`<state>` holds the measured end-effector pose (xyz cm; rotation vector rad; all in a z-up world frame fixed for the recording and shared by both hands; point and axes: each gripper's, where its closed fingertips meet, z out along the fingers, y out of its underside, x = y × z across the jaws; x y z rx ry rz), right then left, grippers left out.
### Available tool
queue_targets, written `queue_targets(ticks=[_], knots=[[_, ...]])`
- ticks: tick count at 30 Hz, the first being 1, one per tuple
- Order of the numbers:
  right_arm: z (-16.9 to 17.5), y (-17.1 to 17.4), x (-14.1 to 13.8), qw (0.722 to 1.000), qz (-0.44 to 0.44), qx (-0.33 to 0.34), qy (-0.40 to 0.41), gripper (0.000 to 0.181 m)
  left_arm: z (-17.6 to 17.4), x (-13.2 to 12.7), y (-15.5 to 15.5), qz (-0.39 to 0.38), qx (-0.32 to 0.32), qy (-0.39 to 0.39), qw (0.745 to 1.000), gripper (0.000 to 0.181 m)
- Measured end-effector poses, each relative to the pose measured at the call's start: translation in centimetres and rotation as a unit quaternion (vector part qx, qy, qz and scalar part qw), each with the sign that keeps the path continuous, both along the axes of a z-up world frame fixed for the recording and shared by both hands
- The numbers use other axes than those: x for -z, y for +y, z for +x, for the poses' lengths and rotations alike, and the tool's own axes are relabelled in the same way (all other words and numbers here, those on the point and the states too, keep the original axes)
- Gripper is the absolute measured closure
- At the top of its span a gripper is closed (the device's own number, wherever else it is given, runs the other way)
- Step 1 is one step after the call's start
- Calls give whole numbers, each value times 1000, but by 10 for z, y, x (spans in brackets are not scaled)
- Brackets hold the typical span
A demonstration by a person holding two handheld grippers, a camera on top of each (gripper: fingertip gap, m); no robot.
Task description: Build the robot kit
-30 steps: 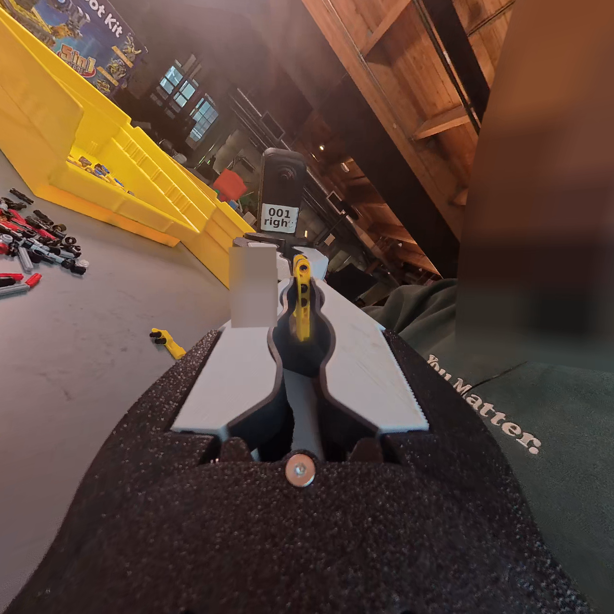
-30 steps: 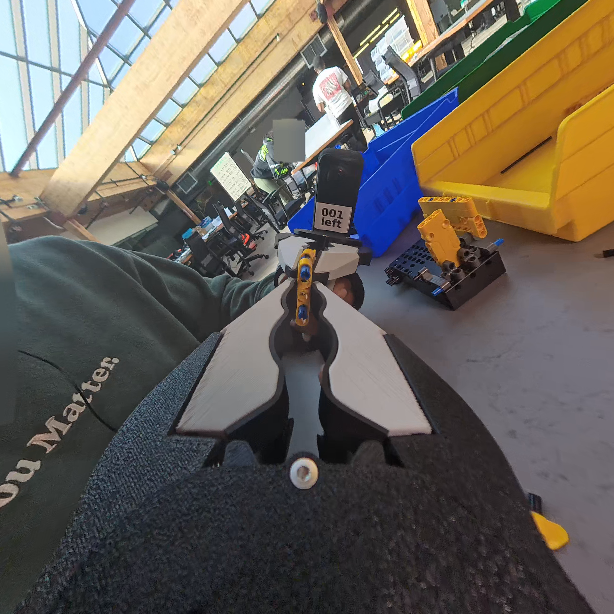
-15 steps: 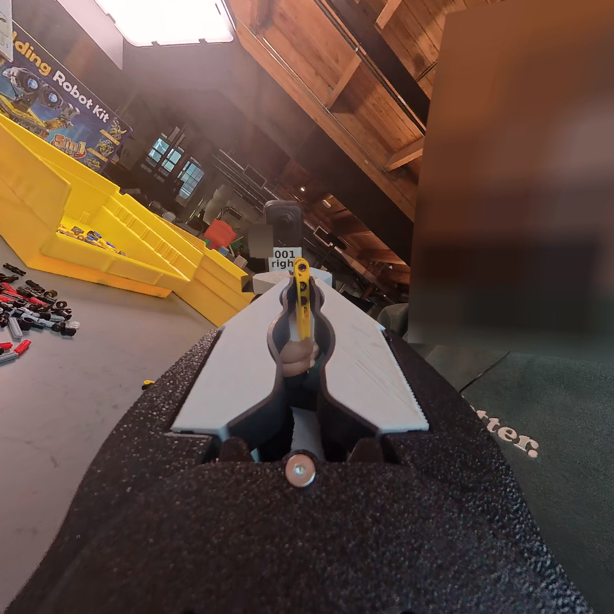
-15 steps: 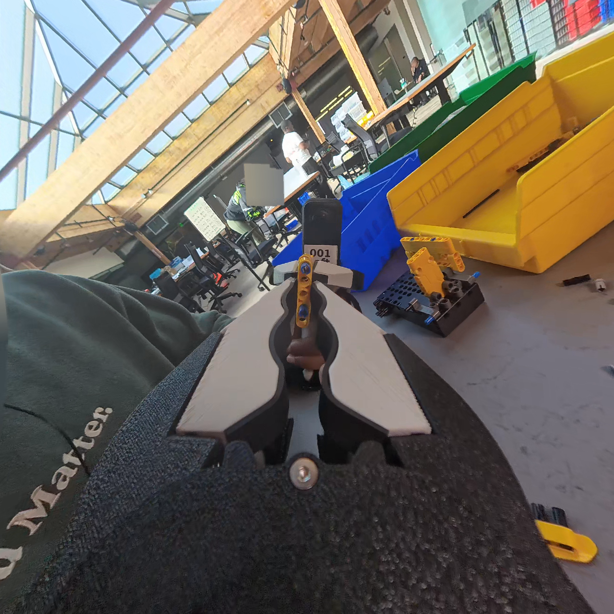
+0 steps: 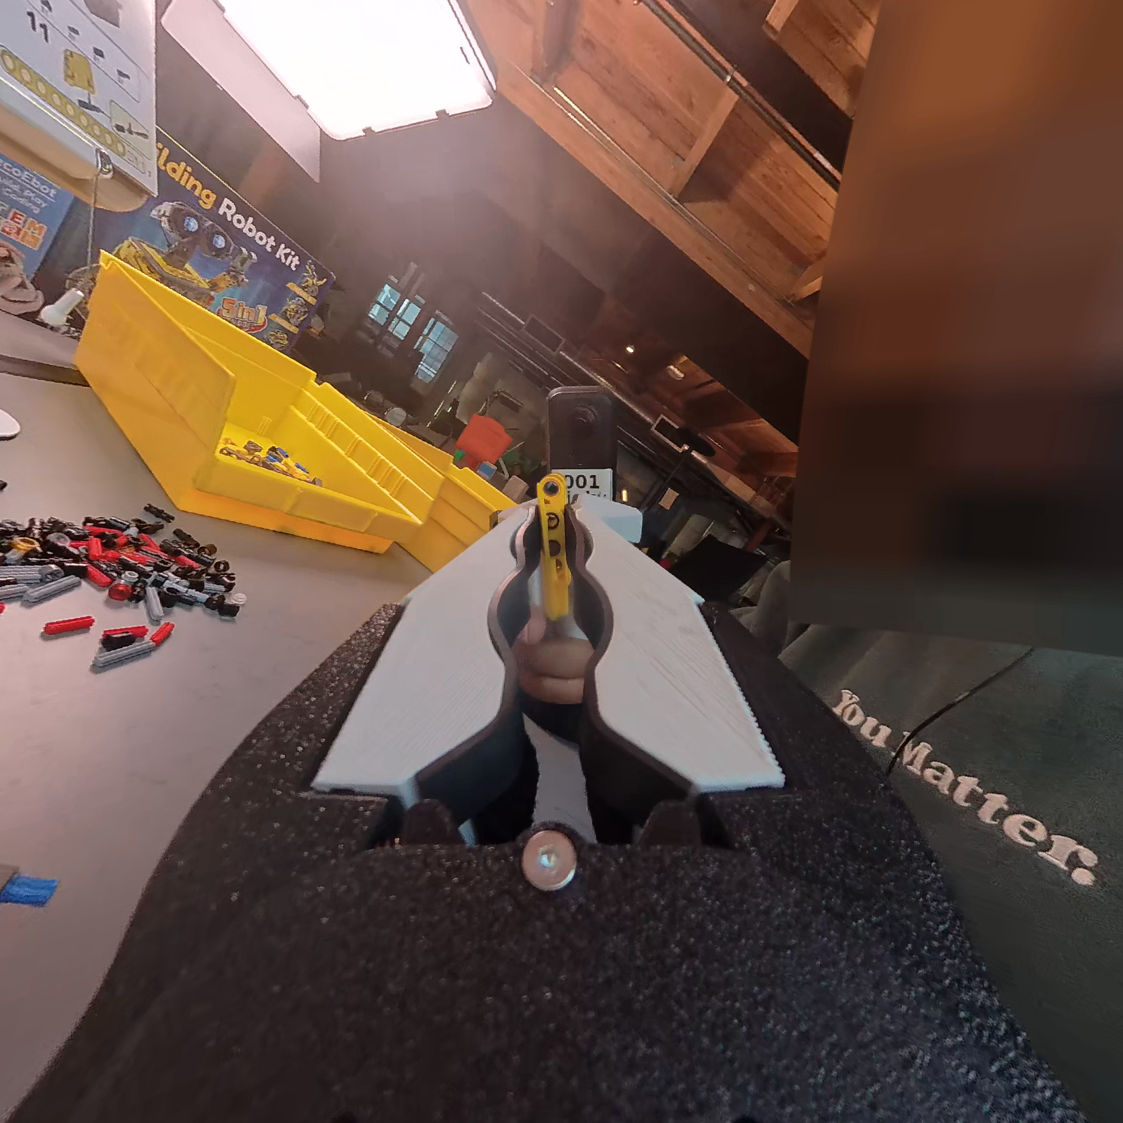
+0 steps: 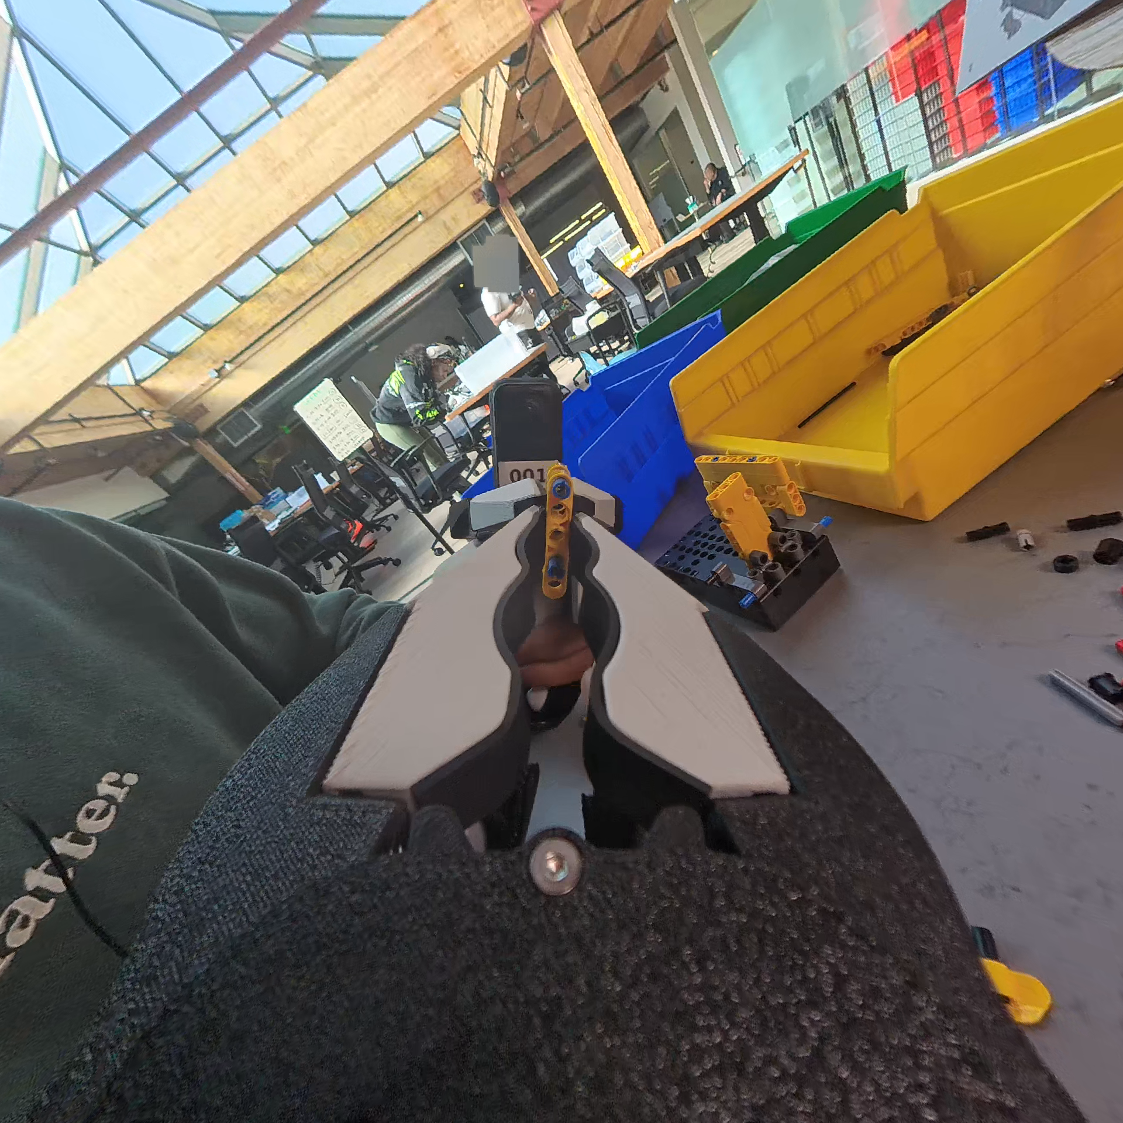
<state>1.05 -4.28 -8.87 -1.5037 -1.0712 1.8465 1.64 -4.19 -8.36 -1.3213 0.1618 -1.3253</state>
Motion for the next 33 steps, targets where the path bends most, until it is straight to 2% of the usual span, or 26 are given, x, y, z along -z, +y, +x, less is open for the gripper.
queue_targets(ticks=[7,15,23,26,28,30,33], knots=[[5,-7,-11,998,-31,-39,35,176,6,-11,-6,20,19,-6,1000,176],[7,-8,-6,998,11,-56,9,175,8,-7,-7,17,15,30,999,176],[13,-6,-7,996,73,-56,1,174,12,-7,-7,11,34,6,999,176],[11,-12,-2,994,85,-63,-9,160,7,-10,-5,5,34,-29,999,175],[12,-11,-6,995,74,-61,3,165,2,-11,-5,6,30,-43,999,175],[14,-4,-6,996,74,-52,1,181,-5,-13,-5,8,25,-56,998,175],[16,5,16,988,138,-47,-53,181,-12,-12,-3,5,20,-63,998,176]])
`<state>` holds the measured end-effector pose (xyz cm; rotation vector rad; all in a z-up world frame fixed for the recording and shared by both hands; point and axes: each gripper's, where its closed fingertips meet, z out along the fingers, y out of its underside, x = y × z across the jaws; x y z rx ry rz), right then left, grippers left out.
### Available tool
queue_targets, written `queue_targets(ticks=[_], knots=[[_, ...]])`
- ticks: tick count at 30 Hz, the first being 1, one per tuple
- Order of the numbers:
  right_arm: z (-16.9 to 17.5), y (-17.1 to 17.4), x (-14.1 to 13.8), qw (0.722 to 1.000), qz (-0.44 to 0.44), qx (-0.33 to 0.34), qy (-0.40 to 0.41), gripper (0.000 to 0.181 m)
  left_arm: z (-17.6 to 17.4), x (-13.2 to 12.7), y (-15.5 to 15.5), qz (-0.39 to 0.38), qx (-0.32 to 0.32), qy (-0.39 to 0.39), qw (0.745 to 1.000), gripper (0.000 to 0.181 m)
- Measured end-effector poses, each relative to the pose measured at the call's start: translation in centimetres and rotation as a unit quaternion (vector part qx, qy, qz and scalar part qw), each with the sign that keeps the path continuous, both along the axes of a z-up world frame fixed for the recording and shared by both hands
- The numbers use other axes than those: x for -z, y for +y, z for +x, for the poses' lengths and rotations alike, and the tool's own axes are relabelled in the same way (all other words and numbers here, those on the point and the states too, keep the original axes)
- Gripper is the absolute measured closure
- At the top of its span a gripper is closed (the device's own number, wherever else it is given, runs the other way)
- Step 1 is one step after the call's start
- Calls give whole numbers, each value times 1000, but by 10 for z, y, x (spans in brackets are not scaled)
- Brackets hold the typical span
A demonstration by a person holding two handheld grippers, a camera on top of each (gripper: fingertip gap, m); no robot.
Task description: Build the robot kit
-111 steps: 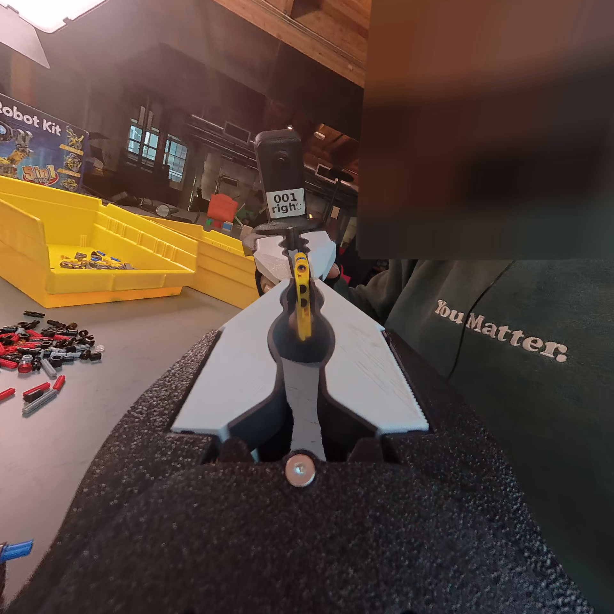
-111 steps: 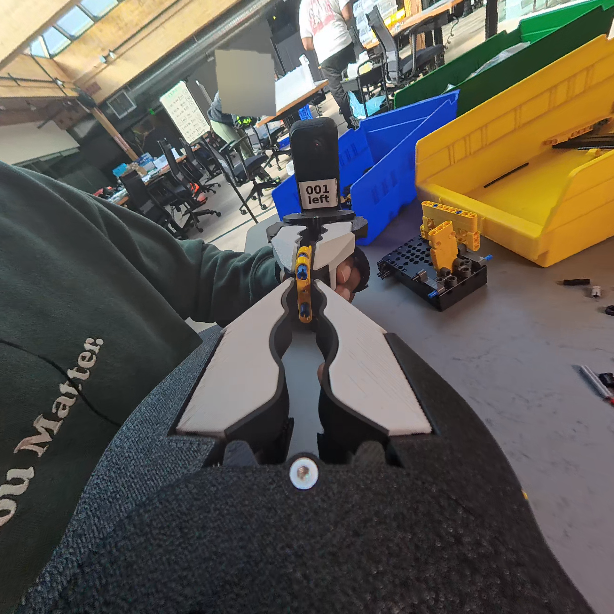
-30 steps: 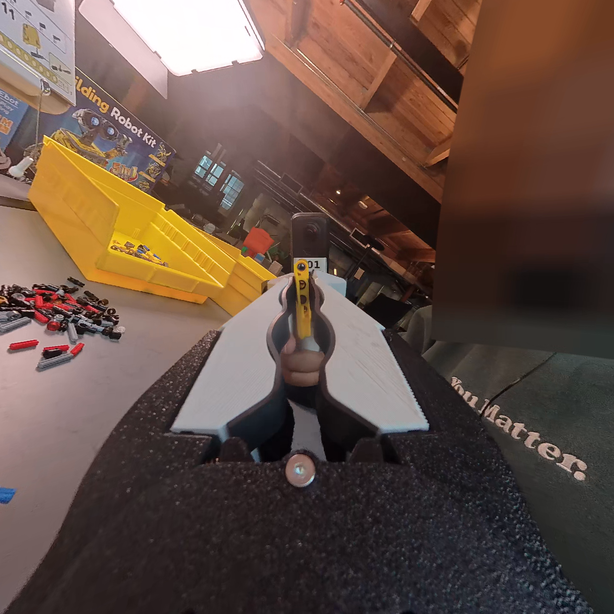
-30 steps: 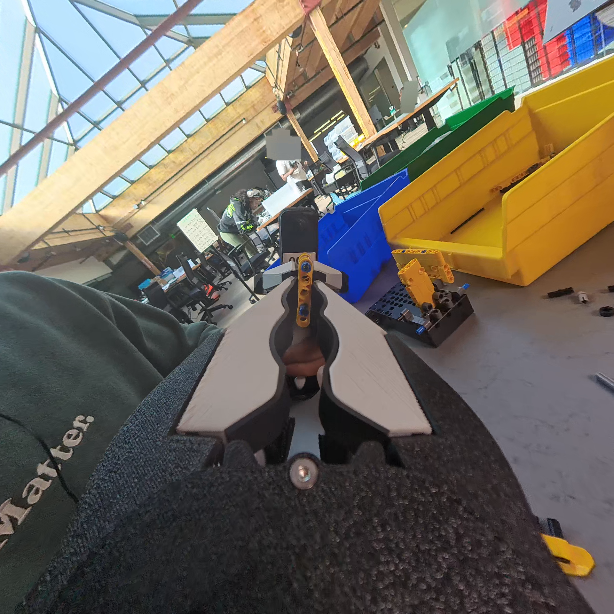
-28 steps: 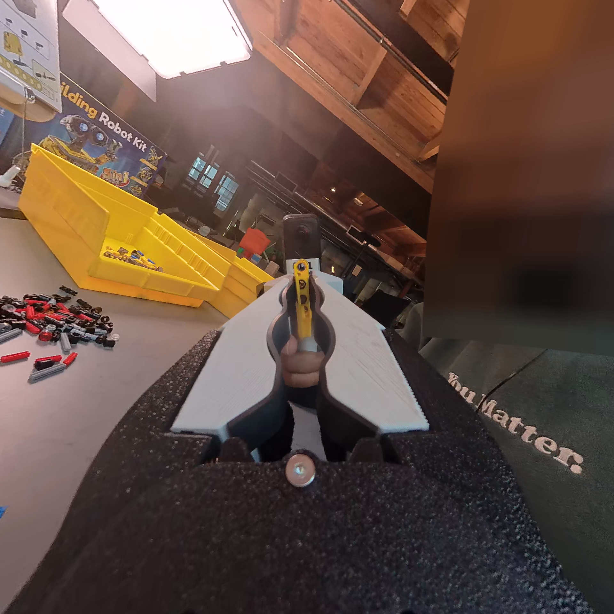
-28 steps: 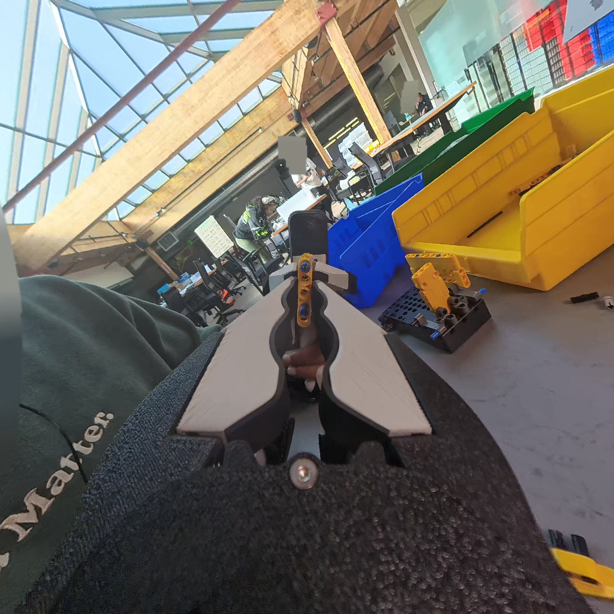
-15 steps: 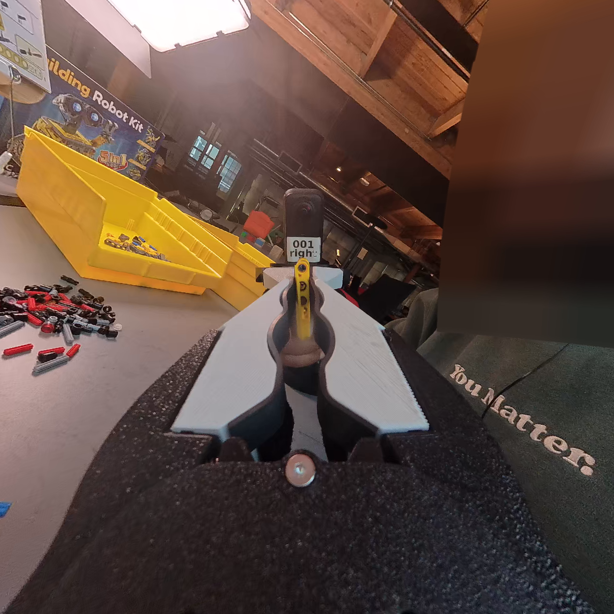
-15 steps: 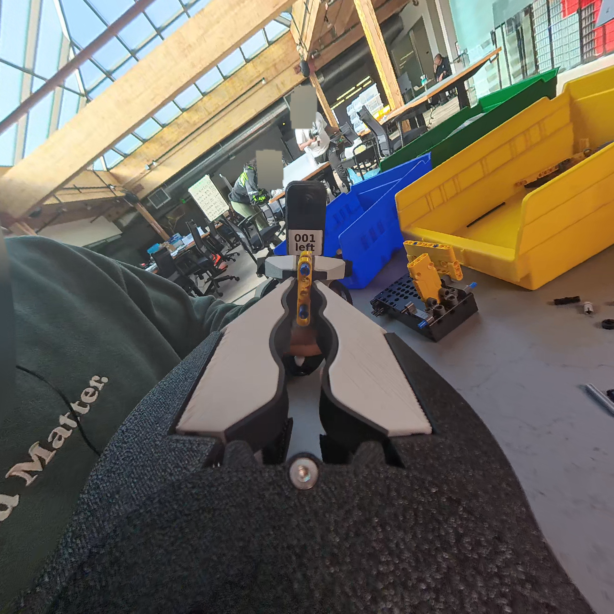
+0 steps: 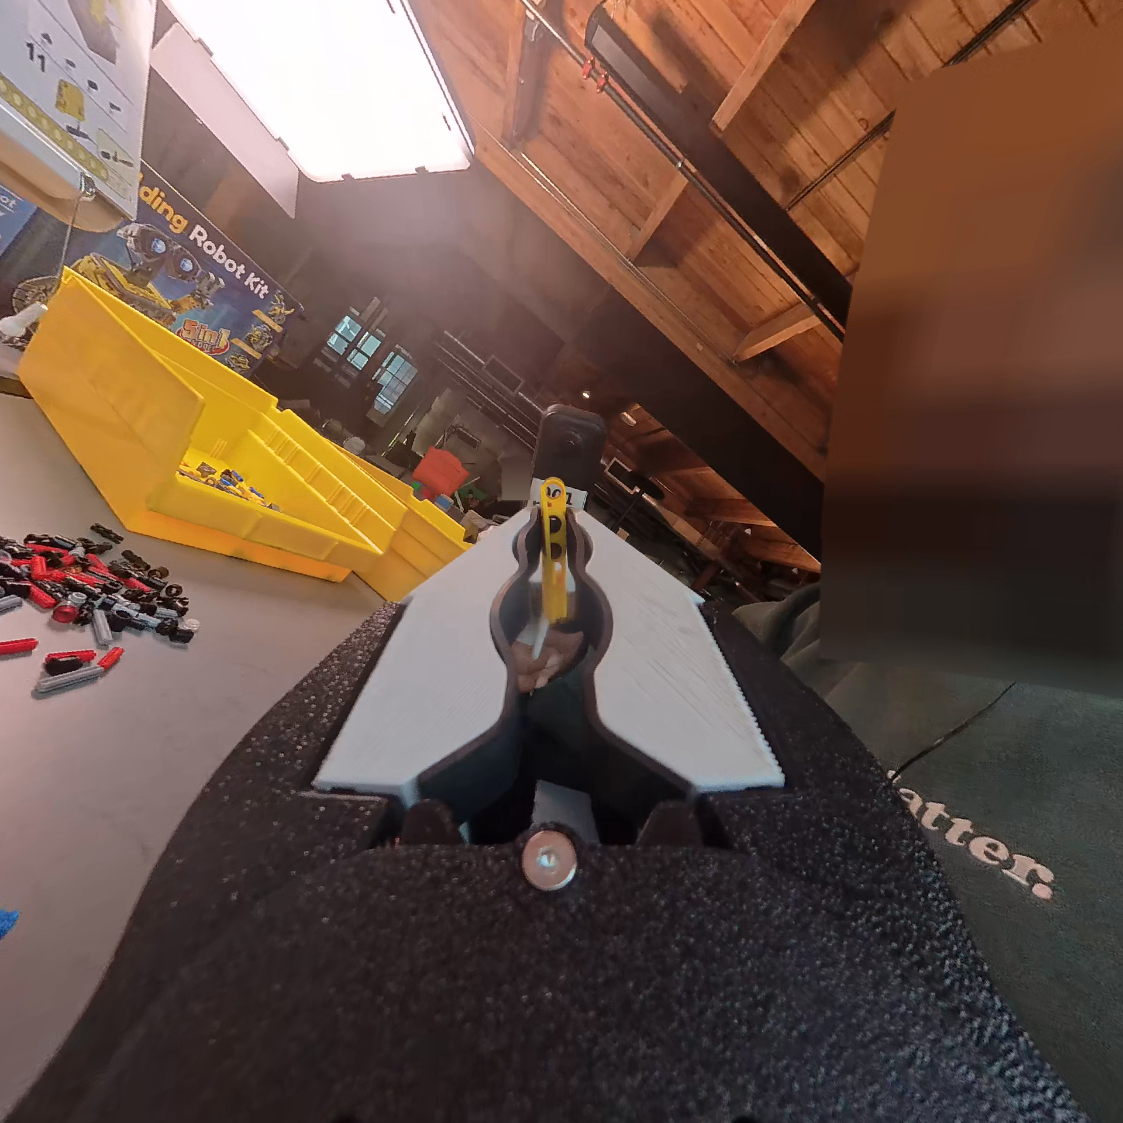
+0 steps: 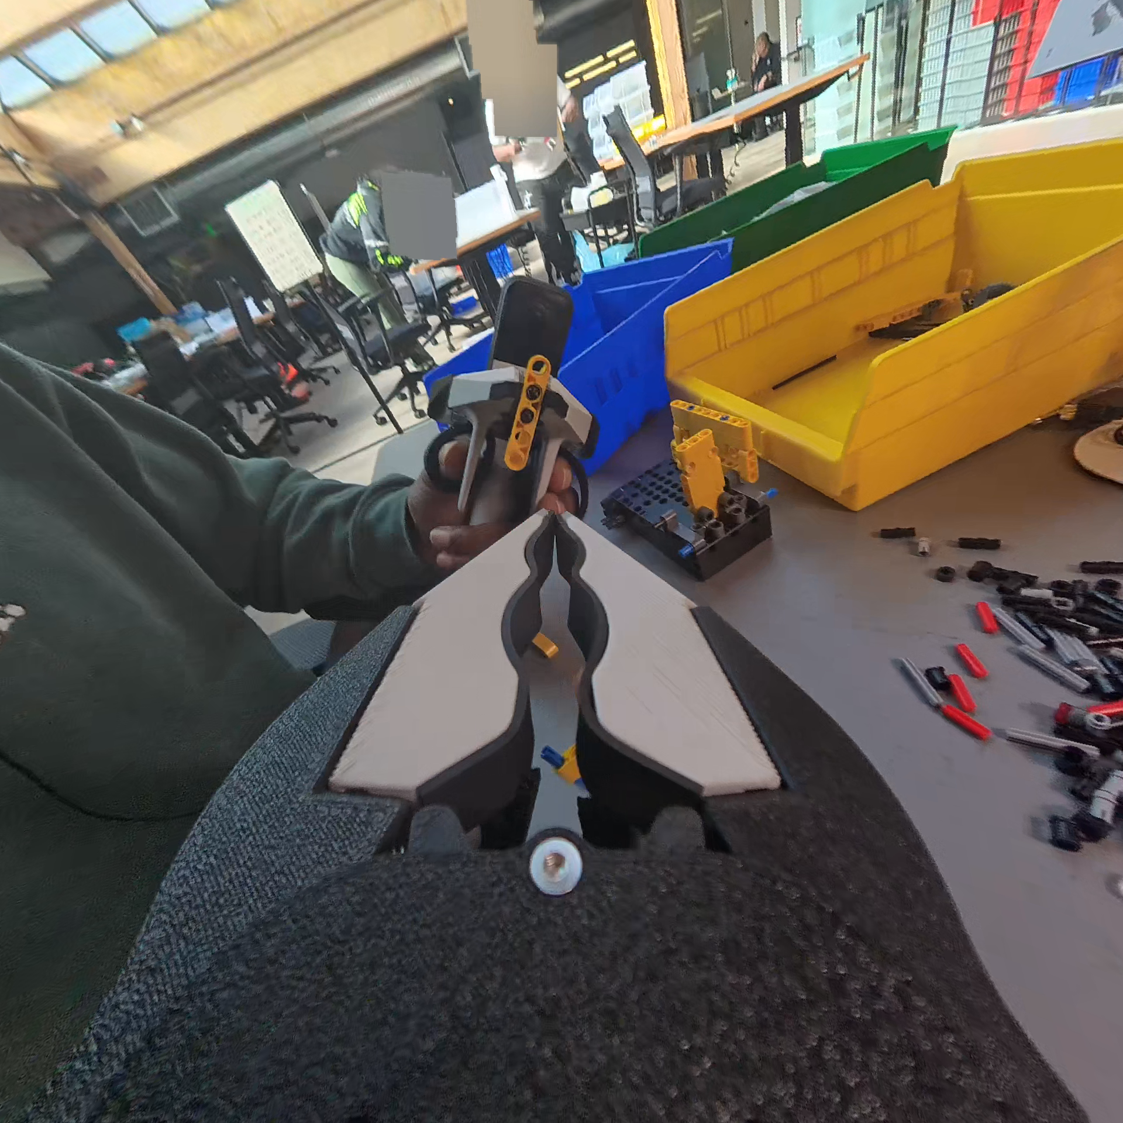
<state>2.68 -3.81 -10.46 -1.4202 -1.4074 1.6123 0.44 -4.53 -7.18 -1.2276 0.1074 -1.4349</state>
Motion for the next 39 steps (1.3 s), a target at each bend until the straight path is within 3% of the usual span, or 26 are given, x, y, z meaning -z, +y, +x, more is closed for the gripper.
queue_targets(ticks=[4,9,14,17,19,21,25,30,35,39], knots=[[-1,2,8,998,51,11,-18,175,-5,-7,-5,20,-1,-14,1000,176],[-19,-28,-16,999,1,16,33,154,-1,-17,-11,54,-9,-24,998,176],[-24,-34,-31,999,-21,12,39,174,13,-19,-16,85,-27,18,996,176],[-11,-35,-22,997,62,-35,-21,175,22,-11,-20,95,-16,94,991,175],[13,-31,9,973,153,-93,-146,175,32,16,-22,83,7,235,968,169],[35,-24,46,930,226,-127,-259,175,35,55,-26,53,44,379,923,166],[47,-43,100,870,280,-185,-361,175,47,114,-39,25,102,539,836,158],[36,-54,121,858,293,-203,-371,174,57,142,-50,22,125,595,794,172],[36,-47,122,872,293,-183,-347,174,54,150,-45,10,114,611,783,175],[62,-21,104,886,288,-146,-332,165,54,154,-41,5,101,621,777,175]])
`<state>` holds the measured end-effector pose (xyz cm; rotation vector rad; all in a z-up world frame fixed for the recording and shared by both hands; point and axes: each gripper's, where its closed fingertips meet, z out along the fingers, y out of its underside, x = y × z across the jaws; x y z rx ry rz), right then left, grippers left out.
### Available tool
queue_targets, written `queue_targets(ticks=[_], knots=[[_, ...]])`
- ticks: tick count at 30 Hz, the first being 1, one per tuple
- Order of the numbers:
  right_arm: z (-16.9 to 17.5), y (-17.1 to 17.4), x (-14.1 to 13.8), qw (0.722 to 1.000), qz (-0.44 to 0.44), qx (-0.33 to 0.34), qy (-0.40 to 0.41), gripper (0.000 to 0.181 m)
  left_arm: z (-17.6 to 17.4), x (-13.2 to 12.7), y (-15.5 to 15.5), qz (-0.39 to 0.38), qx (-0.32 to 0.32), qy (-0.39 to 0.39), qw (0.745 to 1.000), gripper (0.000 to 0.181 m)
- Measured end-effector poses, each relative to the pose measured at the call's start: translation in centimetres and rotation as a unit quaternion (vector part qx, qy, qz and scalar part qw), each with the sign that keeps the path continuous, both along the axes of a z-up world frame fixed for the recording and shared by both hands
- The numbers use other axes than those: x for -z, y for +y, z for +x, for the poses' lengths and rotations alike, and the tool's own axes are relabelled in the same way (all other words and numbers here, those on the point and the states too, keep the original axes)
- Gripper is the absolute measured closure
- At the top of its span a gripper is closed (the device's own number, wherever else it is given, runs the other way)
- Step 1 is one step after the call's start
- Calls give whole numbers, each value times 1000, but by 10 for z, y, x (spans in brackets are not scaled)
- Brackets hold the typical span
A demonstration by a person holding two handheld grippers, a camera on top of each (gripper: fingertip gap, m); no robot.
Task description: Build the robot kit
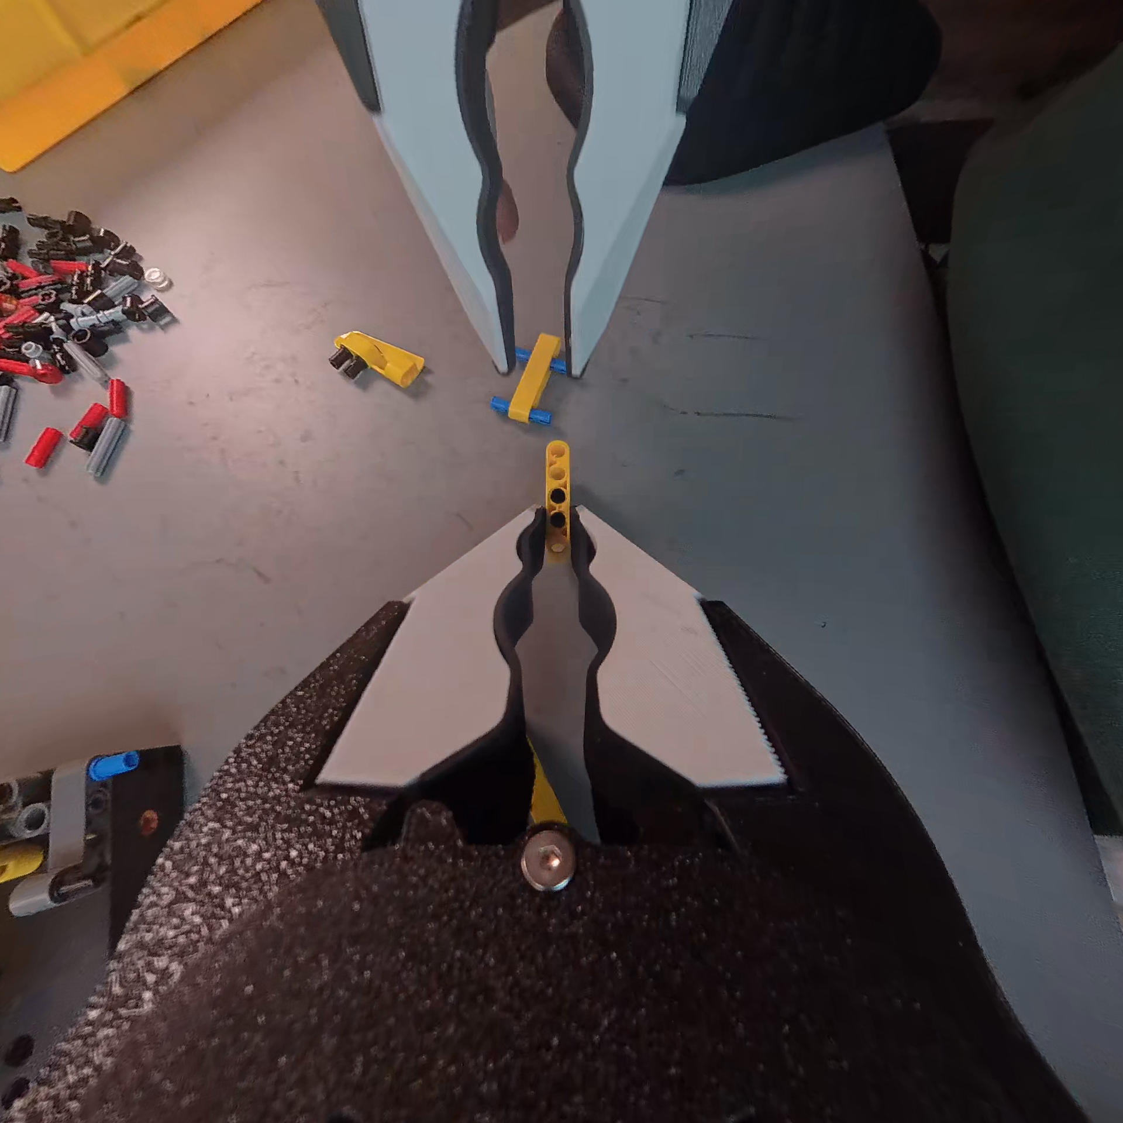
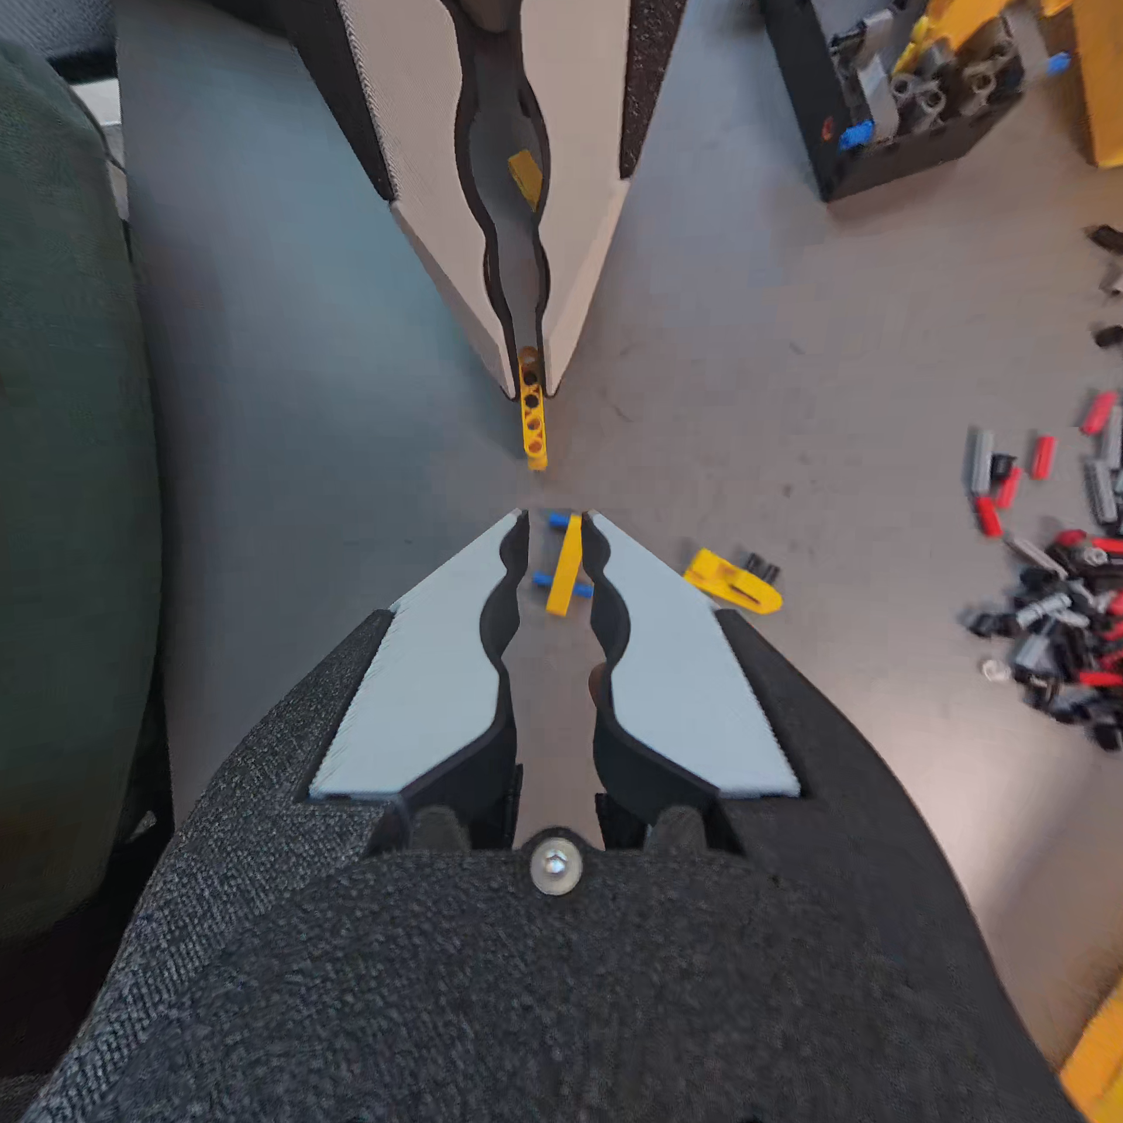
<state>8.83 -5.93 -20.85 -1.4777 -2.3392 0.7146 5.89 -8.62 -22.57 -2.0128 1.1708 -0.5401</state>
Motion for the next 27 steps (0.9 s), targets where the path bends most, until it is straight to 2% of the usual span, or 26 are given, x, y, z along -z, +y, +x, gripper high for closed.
queue_targets(ticks=[2,6,10,14,20,27], knots=[[15,8,-1,1000,14,5,-2,164,1,3,1,0,-1,6,1000,175],[28,10,15,999,32,20,-10,163,4,4,2,-2,-4,1,1000,175],[16,10,14,998,27,49,18,159,5,5,2,1,-6,3,1000,175],[12,9,24,998,32,47,-13,156,4,14,1,-3,-3,29,1000,174],[11,9,33,998,20,60,-29,164,3,12,1,-5,-8,21,1000,175],[12,9,33,997,11,72,-21,165,2,13,0,-6,-4,24,1000,168]])
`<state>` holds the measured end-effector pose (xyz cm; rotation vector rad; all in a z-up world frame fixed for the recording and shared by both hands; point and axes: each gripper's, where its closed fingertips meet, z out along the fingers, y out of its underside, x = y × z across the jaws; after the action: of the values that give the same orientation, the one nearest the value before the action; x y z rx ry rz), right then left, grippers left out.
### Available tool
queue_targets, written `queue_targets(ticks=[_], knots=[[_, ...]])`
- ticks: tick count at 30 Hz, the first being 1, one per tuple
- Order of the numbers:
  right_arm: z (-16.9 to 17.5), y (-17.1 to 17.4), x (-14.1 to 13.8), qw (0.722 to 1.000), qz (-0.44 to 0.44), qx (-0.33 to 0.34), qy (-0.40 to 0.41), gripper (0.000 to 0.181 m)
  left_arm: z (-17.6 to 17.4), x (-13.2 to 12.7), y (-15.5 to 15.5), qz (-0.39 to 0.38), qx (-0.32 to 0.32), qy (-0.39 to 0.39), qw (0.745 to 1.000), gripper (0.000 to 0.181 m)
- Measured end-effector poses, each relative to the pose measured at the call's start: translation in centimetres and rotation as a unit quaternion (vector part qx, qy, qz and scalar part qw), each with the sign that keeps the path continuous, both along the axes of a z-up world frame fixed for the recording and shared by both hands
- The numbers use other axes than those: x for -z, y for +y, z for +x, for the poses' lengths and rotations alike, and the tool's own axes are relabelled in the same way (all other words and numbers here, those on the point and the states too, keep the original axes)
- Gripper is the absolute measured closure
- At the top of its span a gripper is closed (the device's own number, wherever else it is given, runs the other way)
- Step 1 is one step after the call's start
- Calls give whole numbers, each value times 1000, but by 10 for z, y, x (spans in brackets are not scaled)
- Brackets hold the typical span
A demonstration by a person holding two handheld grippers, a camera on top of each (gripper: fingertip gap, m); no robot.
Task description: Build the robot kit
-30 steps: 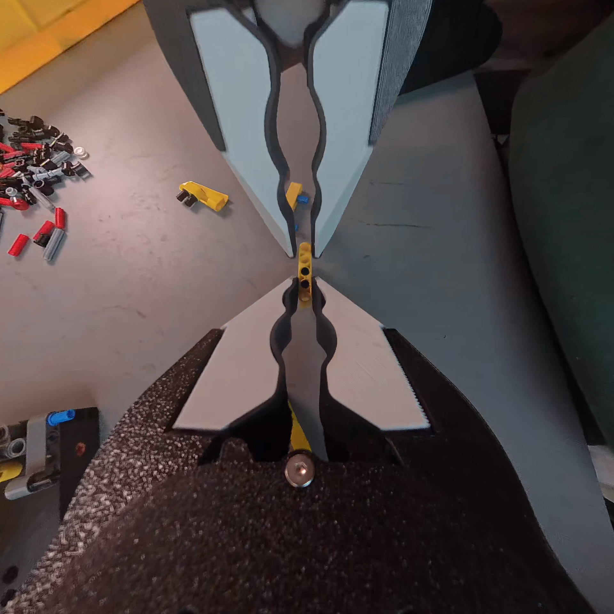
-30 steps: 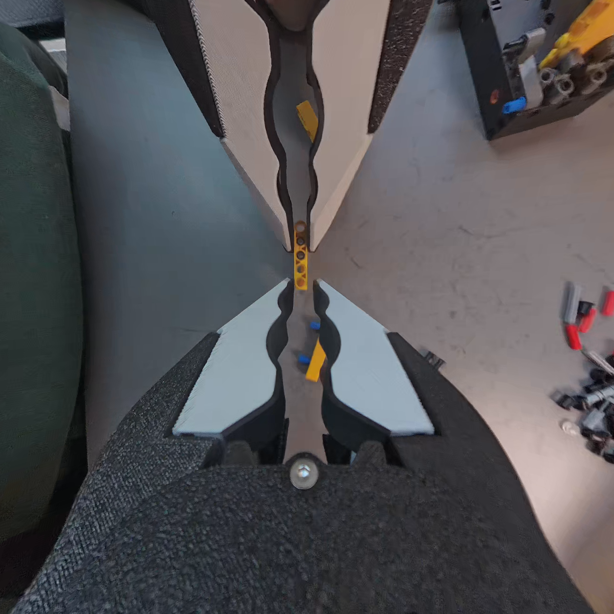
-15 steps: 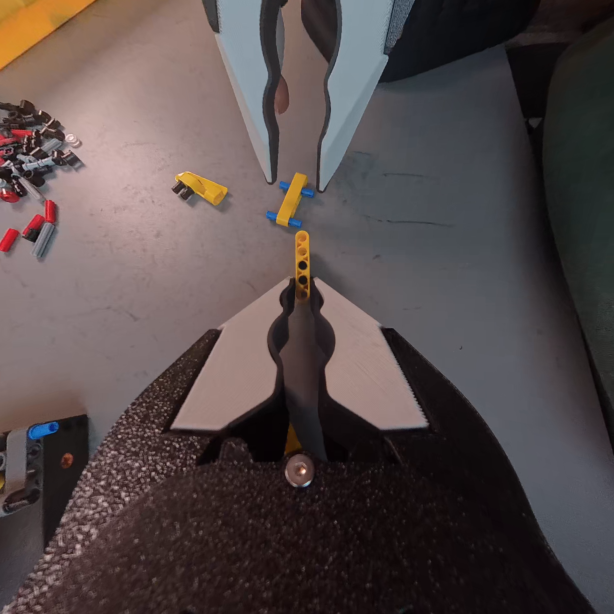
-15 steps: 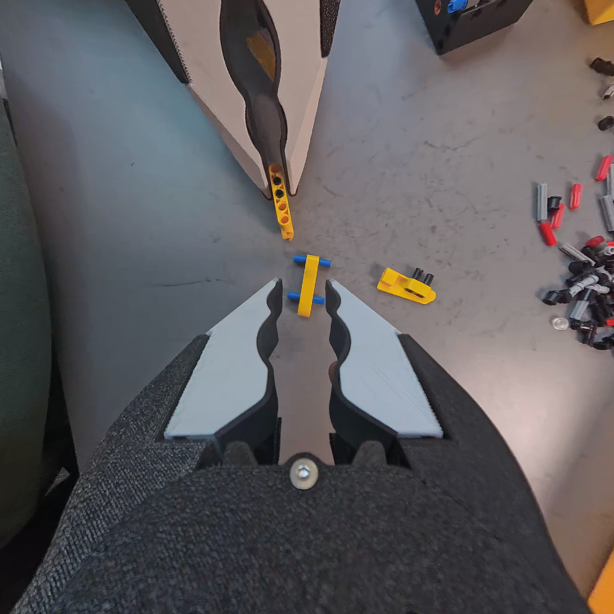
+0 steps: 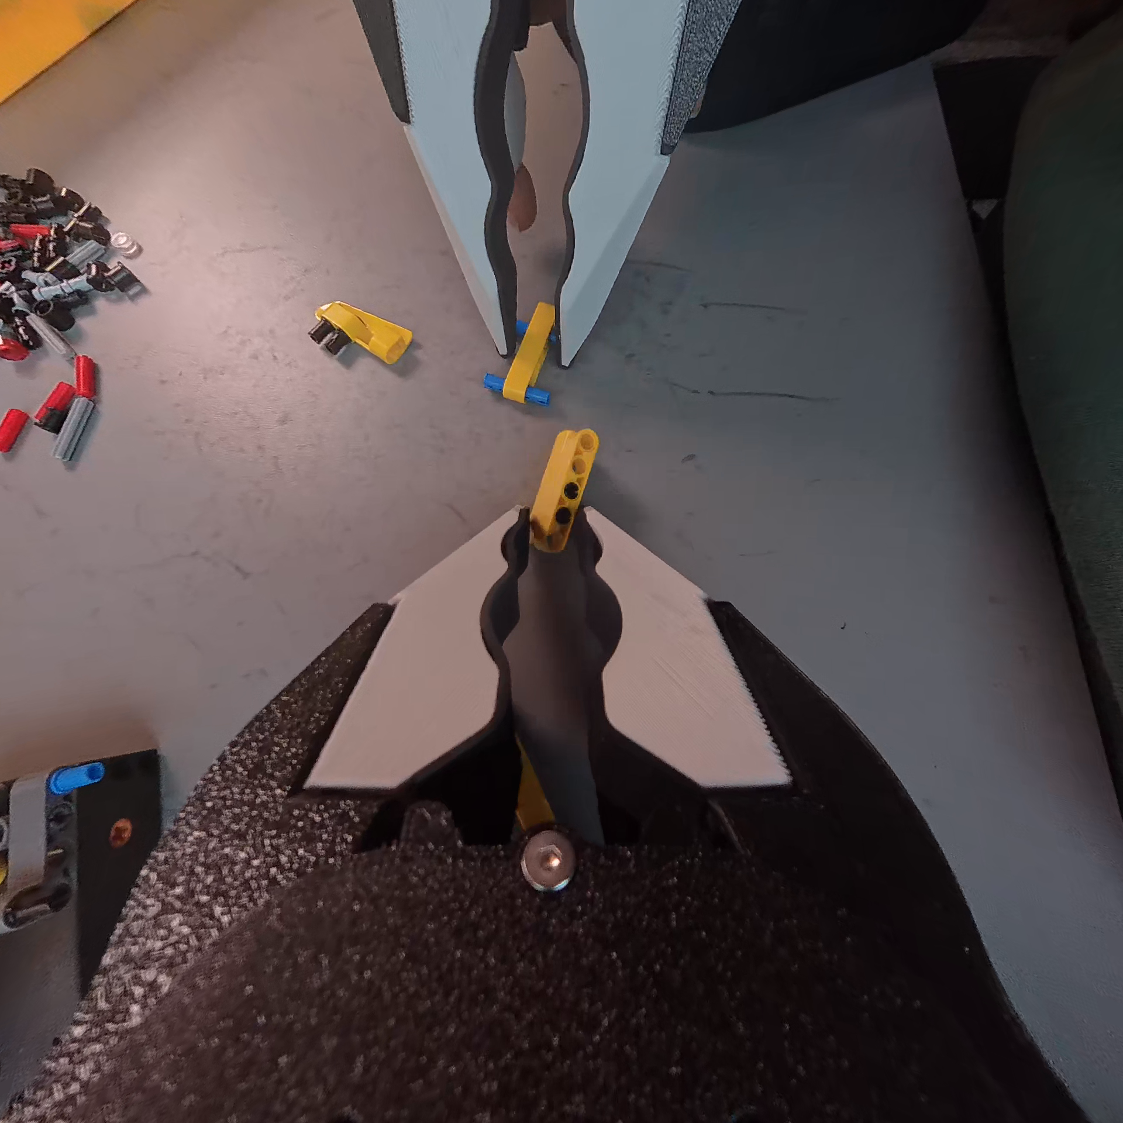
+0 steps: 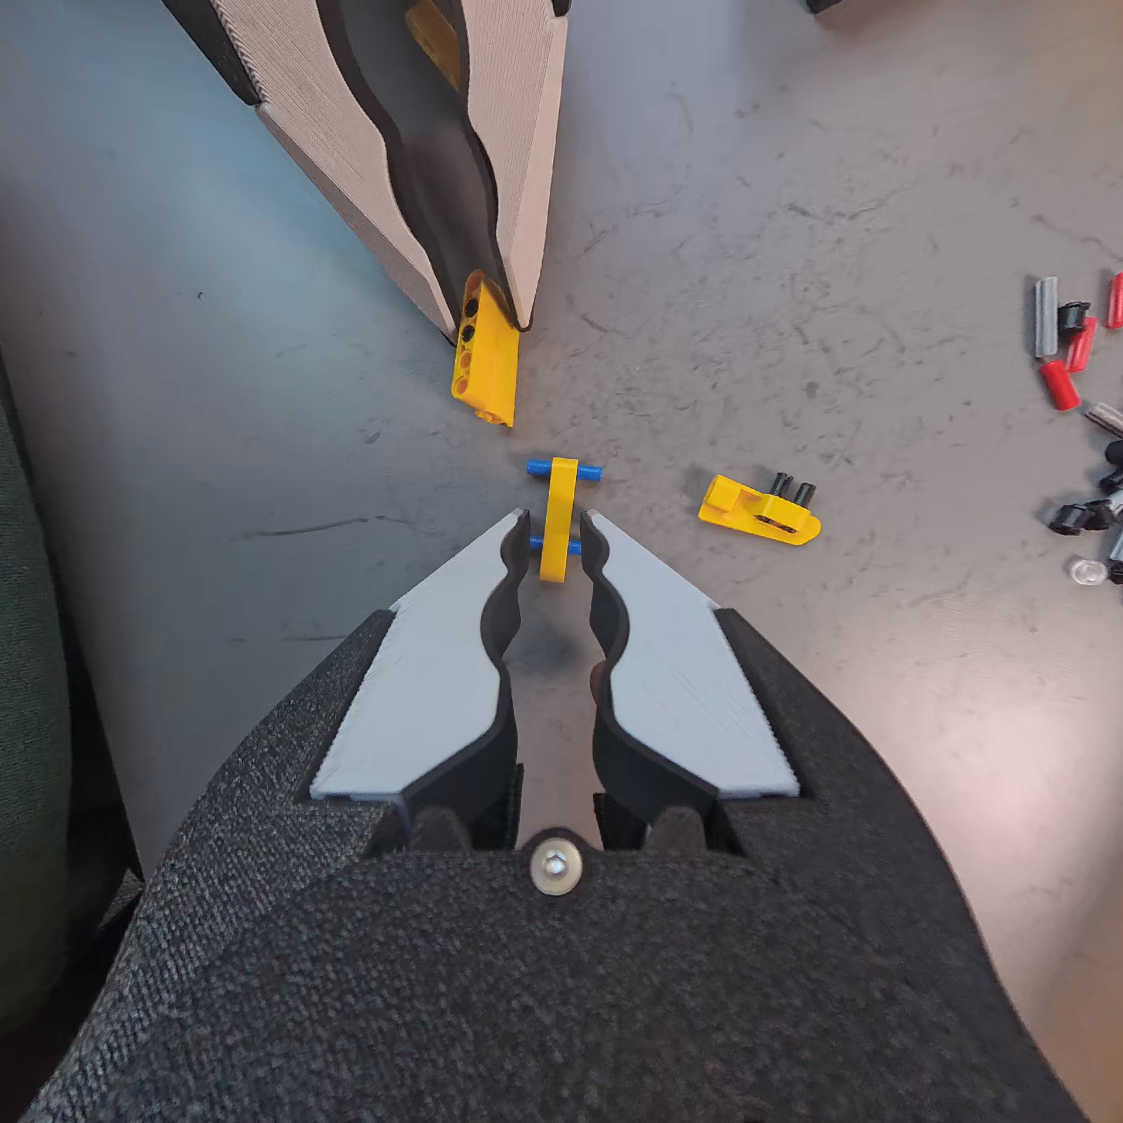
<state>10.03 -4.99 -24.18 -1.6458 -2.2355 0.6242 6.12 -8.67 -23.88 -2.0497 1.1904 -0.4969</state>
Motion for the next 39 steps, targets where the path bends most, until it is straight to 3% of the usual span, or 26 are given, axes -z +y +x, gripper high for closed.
queue_targets(ticks=[8,11,16,18,21,23,39], knots=[[-1,0,-1,1000,6,0,12,174,0,-5,1,2,-1,-11,1000,175],[-9,-2,-12,998,7,-8,54,174,0,-5,0,-9,-2,-19,1000,175],[-7,7,-18,986,130,-55,85,174,0,-4,1,-14,-6,-22,1000,175],[-5,19,-19,964,234,-80,97,174,0,-4,2,-14,-9,-22,1000,175],[-2,41,-24,897,410,-121,110,174,-1,-4,4,-15,-18,-24,999,175],[2,47,-19,865,469,-142,107,174,-2,-5,6,-16,-25,-25,999,175],[7,13,-9,853,482,-153,132,172,0,-4,10,-16,-48,-25,998,175]])
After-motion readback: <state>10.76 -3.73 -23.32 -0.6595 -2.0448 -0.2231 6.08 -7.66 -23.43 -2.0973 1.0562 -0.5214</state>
